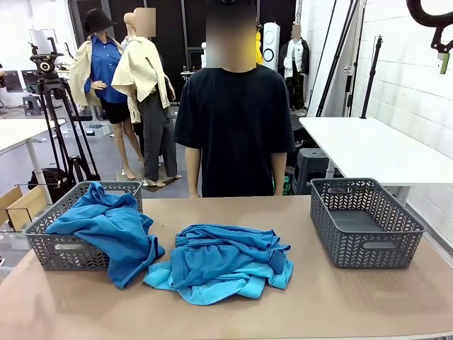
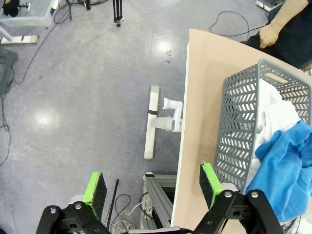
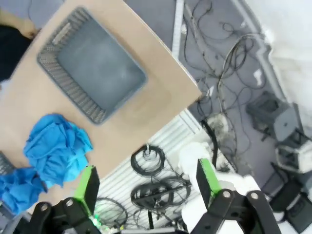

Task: Sort the tops and bottoms.
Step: Lift clothes from the center of the table with your left hand.

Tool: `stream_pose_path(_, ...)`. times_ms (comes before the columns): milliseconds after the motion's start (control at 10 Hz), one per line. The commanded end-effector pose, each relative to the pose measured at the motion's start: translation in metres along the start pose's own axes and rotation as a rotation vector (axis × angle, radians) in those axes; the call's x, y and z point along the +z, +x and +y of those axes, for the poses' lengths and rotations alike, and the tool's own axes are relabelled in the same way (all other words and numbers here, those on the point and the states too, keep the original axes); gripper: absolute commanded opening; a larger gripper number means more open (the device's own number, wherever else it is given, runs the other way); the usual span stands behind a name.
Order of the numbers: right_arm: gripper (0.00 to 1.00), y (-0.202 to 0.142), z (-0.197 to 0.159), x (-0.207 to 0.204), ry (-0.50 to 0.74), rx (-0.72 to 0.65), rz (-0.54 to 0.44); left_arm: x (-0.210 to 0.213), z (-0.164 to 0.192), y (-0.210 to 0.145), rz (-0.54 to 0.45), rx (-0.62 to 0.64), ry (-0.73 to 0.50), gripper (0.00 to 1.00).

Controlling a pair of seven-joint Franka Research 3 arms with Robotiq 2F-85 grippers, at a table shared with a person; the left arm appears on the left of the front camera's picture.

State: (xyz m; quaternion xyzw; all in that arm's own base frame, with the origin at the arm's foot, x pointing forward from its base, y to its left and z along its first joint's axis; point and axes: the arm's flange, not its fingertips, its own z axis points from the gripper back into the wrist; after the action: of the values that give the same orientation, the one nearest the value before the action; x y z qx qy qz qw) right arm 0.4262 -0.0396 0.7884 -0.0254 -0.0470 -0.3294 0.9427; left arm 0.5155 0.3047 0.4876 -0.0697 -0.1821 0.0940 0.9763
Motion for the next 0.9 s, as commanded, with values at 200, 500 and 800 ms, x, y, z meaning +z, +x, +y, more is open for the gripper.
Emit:
stream_pose_path(200,1.0,0.004,0.022,-0.07,0.122,0.044,0.0,0.007,-0.016,0.003,-0.005,-0.018,-0.004,1.0)
stream_pose_path(500,1.0,-0.01,0.005,-0.116,0.111,-0.014,0.056,0.053,-0.104,0.0,-0.11,-0.157,-0.244,1.0)
stream_pose_path(800,1.0,-0.028,-0.005,-0.154,0.058,0.008,0.045,0.094,-0.193,-0.03,-0.107,-0.393,-0.428,1.0)
